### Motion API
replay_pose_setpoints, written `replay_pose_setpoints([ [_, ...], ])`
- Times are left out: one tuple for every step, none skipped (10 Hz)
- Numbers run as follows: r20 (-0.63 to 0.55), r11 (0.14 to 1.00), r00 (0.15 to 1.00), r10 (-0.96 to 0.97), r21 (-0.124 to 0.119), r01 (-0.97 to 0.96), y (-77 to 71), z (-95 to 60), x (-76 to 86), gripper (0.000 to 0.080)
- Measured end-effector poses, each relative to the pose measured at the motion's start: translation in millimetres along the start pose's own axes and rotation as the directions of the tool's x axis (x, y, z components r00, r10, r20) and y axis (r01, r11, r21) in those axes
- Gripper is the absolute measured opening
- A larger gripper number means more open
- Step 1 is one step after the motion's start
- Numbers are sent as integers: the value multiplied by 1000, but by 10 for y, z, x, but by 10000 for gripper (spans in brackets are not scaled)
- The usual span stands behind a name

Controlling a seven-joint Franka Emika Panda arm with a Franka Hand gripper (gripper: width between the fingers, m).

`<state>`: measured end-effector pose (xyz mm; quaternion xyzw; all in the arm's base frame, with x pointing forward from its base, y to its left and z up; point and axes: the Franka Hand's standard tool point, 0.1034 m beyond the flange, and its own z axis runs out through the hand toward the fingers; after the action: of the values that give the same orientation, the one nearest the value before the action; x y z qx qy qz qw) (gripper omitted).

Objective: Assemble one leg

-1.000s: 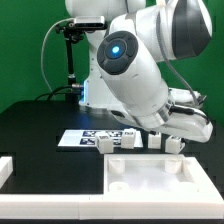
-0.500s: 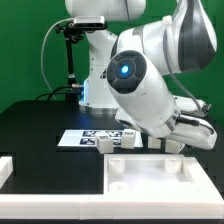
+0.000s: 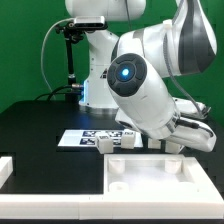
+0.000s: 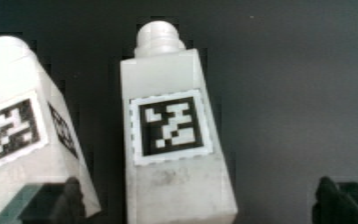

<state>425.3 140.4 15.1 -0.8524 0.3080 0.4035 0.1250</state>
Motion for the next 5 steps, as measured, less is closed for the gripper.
replay_pose_setpoints([
  [8,1000,1000,7,2,-7,8,46,0,649],
  [13,1000,1000,6,-2,-6,2,76,-3,649],
  [12,1000,1000,5,-3,-5,5,77,-1,649],
  [12,1000,1000,6,-3,-6,7,76,1,542],
  [12,1000,1000,6,-3,-6,8,75,2,395],
])
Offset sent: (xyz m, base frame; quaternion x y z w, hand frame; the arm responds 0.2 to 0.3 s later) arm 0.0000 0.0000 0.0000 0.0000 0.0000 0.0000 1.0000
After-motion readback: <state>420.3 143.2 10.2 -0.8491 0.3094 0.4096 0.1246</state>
